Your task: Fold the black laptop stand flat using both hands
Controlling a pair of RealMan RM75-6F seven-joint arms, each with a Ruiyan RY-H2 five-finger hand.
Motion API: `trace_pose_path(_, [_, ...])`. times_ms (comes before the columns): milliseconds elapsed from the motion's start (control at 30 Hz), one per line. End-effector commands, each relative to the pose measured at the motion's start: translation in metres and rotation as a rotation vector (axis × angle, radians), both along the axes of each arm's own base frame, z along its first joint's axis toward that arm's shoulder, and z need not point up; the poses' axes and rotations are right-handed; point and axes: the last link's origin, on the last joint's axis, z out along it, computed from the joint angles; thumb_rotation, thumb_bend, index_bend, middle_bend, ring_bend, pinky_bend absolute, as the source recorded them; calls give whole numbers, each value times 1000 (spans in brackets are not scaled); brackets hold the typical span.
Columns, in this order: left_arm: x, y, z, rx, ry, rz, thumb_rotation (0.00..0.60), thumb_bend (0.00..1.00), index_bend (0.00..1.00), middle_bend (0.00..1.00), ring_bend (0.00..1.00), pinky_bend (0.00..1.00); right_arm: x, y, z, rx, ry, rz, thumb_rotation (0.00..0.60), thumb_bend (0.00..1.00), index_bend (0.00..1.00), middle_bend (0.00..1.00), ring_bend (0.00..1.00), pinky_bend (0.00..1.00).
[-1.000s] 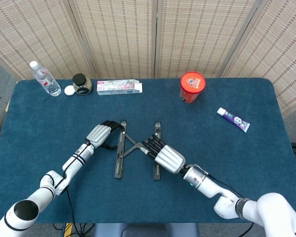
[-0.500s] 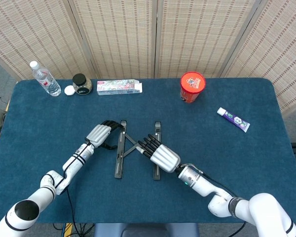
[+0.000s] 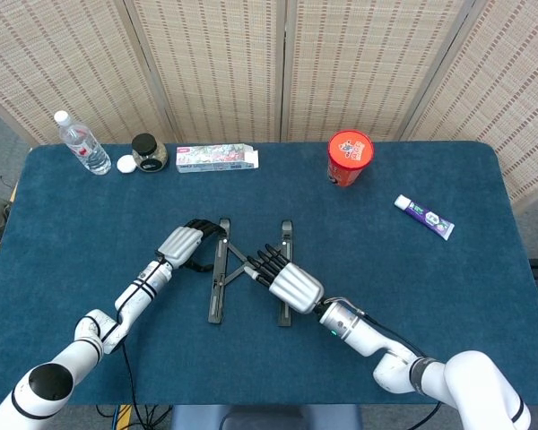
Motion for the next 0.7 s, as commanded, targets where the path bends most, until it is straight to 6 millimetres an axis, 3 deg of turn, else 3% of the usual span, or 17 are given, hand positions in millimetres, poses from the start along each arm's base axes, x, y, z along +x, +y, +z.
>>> trace_pose_path(33, [1, 0, 0, 0, -3, -1, 600, 172, 177, 196, 115, 73, 1, 0, -1, -1, 1, 3, 600, 0, 0, 0, 0, 0])
trace_pose_path(700, [3, -1, -1, 1, -4, -7, 600, 172, 180, 196, 115, 74, 13, -1, -7, -13, -31, 20, 600, 0, 0, 0, 0, 0])
